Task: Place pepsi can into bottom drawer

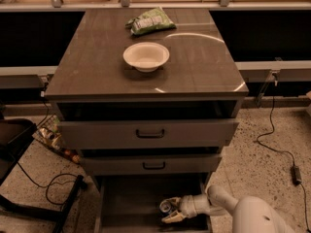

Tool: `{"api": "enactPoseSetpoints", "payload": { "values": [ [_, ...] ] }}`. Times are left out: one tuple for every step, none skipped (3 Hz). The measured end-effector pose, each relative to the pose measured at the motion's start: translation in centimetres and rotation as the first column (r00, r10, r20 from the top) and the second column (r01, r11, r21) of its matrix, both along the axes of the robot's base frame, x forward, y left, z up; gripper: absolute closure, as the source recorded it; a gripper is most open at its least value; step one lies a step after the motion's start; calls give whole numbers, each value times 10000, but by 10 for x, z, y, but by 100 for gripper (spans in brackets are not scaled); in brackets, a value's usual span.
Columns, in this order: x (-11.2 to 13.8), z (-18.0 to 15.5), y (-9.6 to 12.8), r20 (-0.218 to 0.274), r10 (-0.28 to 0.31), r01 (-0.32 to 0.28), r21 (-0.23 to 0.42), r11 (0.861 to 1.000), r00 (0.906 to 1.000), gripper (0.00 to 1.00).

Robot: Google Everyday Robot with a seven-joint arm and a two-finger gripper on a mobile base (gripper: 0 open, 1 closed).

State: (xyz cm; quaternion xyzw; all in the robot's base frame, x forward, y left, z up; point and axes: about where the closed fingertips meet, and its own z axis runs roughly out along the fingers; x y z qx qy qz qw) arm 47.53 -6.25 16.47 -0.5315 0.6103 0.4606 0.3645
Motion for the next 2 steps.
{"api": "enactPoseSetpoints", "payload": {
  "values": [
    [-1,-1,2,-25,27,-27,24,10000,10000,0],
    [-1,-1,2,-26,28,-28,25,10000,10000,0]
  ]
}}
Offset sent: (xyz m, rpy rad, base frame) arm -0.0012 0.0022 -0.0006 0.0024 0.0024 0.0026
